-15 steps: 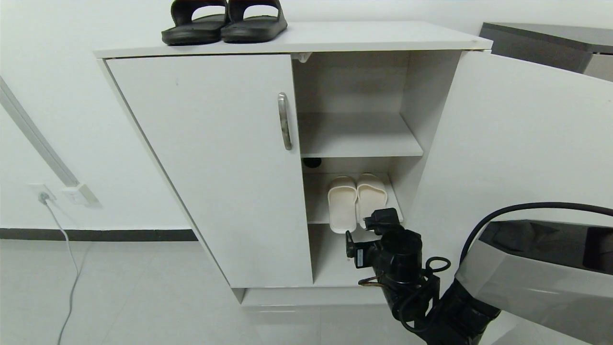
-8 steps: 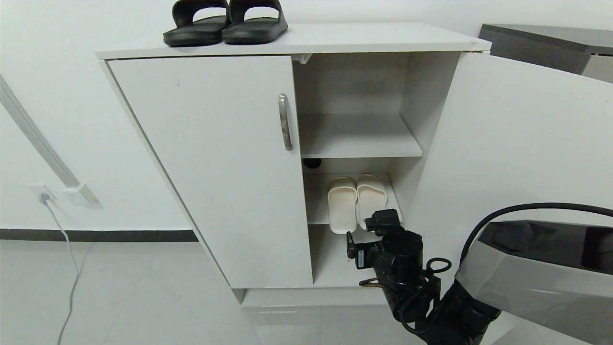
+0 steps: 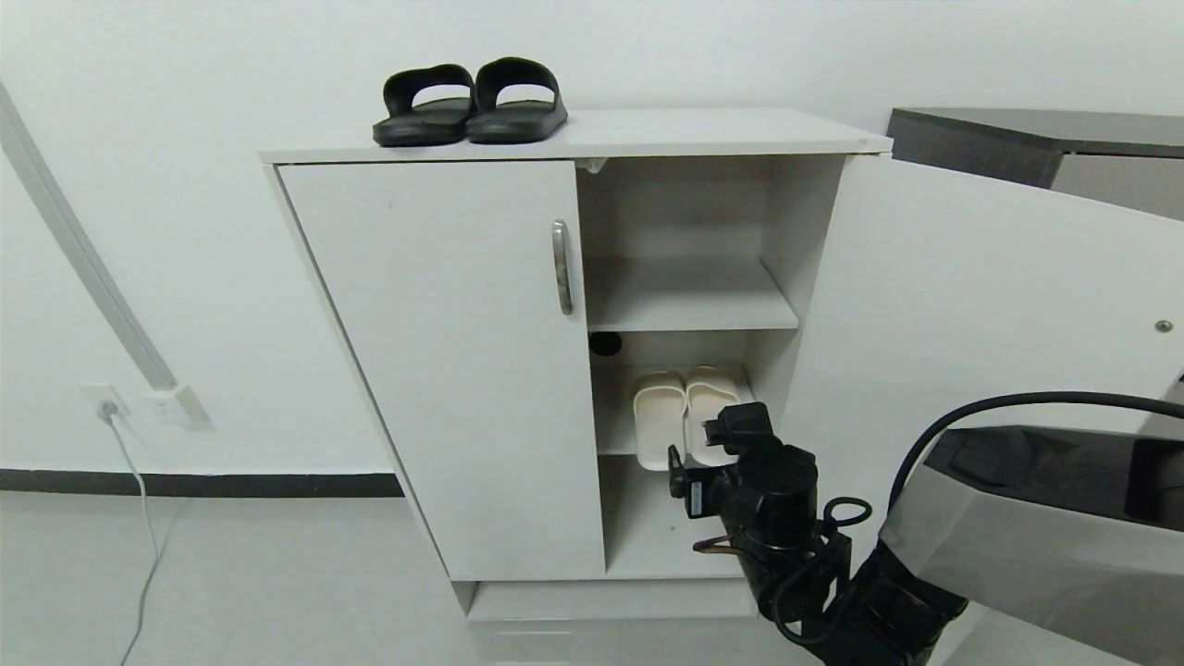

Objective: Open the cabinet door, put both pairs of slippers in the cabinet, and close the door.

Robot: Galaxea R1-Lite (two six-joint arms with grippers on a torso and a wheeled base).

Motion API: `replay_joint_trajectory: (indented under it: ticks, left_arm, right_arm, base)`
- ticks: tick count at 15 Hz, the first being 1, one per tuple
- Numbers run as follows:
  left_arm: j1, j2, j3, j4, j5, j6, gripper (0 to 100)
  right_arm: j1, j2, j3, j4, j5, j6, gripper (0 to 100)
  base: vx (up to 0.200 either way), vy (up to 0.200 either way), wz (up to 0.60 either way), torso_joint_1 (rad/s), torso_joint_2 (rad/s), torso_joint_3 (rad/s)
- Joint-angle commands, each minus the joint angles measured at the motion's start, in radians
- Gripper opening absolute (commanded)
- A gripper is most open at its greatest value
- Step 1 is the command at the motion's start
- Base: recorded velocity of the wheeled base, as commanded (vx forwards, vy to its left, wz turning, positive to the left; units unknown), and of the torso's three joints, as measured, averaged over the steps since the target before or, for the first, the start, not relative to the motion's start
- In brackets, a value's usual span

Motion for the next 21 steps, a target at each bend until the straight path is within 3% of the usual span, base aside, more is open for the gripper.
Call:
replay_joint_trajectory:
  ticks: [1, 10, 21]
  left_arm:
    - [0.001, 0.001, 0.0, 0.0, 0.002, 0.0, 0]
    - [0.001, 0.001, 0.0, 0.0, 0.002, 0.002, 0]
    - [0.0, 0.001, 0.0, 0.0, 0.0, 0.003, 0]
  right_arm:
    - [0.001, -0.001, -0.002, -0.001, 0.0, -0.005, 100]
    - [0.002, -0.004, 0.0, -0.001, 0.0, -0.007, 100]
    - [0.001, -0.001, -0.003, 0.0, 0.001, -0.007, 100]
  base:
    - [0.0, 0.0, 0.0, 0.002, 0.0, 0.203]
    - [0.0, 0.0, 0.0, 0.0, 0.0, 0.038]
    - [0.0, 0.2, 0.0, 0.004, 0.0, 0.003]
